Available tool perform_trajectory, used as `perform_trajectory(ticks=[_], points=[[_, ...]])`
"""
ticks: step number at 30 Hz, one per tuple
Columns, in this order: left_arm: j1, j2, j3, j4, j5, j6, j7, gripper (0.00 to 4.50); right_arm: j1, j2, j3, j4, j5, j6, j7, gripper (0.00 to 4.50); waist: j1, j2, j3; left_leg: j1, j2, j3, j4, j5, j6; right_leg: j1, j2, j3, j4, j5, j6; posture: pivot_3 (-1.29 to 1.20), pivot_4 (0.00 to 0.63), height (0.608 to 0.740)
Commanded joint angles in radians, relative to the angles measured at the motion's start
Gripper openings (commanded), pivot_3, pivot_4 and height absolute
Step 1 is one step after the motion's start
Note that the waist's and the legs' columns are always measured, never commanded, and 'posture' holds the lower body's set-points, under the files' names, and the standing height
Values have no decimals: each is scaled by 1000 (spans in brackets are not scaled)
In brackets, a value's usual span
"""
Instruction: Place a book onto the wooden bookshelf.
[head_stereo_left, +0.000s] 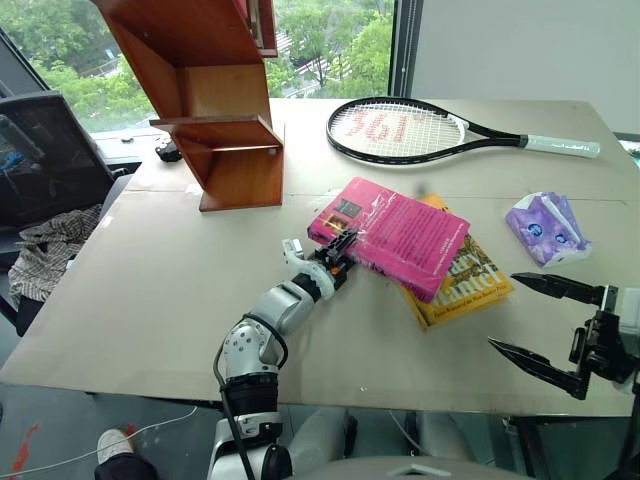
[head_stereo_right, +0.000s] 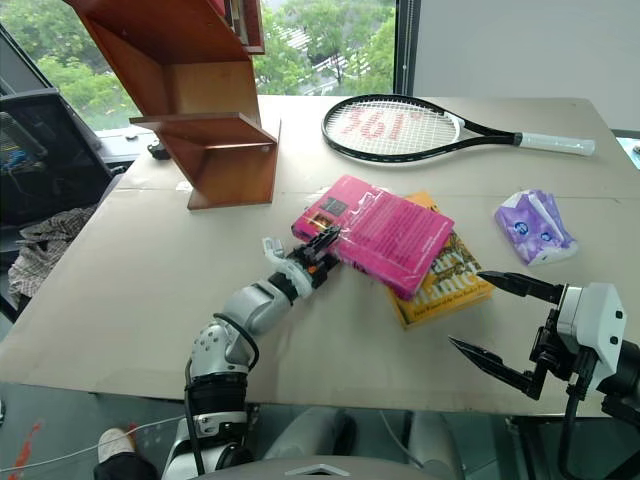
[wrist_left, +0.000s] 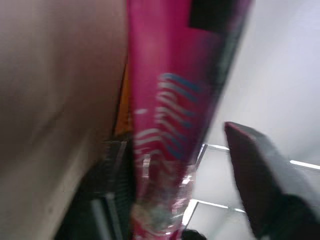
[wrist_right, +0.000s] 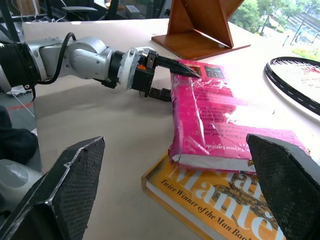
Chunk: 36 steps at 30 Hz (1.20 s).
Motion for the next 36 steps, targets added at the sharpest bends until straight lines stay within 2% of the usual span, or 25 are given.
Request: perform_trajectory(ticks=[1,2,4,7,10,13,15,18,21,22,26,29,36], points=[[-4,18,26,46,6,21,-21,452,-30,3,32,-7,-13,-18,-21,4500,-1,0,0,0,0,0,0,0,0,0,0,0,0,0,0,0,150,740],[-7,28,30,44,6,30,-25,94,-40,4,44,0,-19,-21,-24,4500,-1,0,0,0,0,0,0,1,-1,0,0,0,0,0,1,0,150,740],[-10,56,36,22,20,45,-55,59,-63,8,70,14,-28,-28,-27,4500,-5,0,0,0,0,-1,0,1,-1,0,0,0,0,0,0,0,150,740],[-15,126,47,-121,105,19,-171,59,-116,19,115,40,-38,-40,-35,4500,-17,-4,2,0,1,-1,0,1,-1,-1,1,0,1,1,0,0,150,740],[-50,237,79,-264,180,-11,-231,59,-188,34,155,71,-30,-46,-48,4500,-34,-13,8,-3,3,0,0,1,-2,-5,3,0,1,1,-1,0,150,740],[-88,366,74,-339,285,-21,-309,59,-259,47,181,95,-5,-38,-60,4500,-37,-14,8,-4,3,0,-1,1,-2,-7,3,0,0,1,-2,0,150,740],[-149,490,48,-415,390,-27,-398,59,-324,61,196,120,23,-31,-74,4500,-37,-15,9,-4,2,0,-4,1,-2,-7,3,-1,-1,1,-2,0,150,740],[-259,601,27,-478,463,-34,-472,59,-400,76,207,152,56,-21,-87,4500,-33,-17,12,-5,1,-1,-7,1,-2,-9,2,-2,-2,1,-2,0,150,740],[-443,819,-95,-538,785,-124,-605,59,-484,91,214,200,86,-20,-97,4500,-38,-23,17,-6,0,-2,-9,1,-2,-10,1,-3,-3,1,-2,0,150,740],[-519,916,-177,-541,955,-182,-654,59,-505,92,214,214,90,-22,-95,4500,-39,-22,18,-7,0,-2,-9,1,-2,-11,1,-3,-3,1,-2,0,150,740],[-706,1141,-395,-464,1416,-370,-806,59,-560,90,220,243,92,-22,-97,4500,-47,-20,18,-6,-1,1,-16,1,-1,-14,1,1,-6,1,-2,0,150,740],[-821,1270,-471,-359,1559,-405,-1023,59,-611,90,239,271,79,-27,-94,4500,-63,-20,20,-10,-1,1,-17,1,-1,-21,2,2,-4,1,-2,0,150,740],[-927,1351,-544,-123,1802,-449,-1277,59,-660,105,267,308,41,-57,-92,4500,-74,-18,24,-15,0,0,-13,1,-1,-25,7,0,-1,1,-2,0,150,740]])
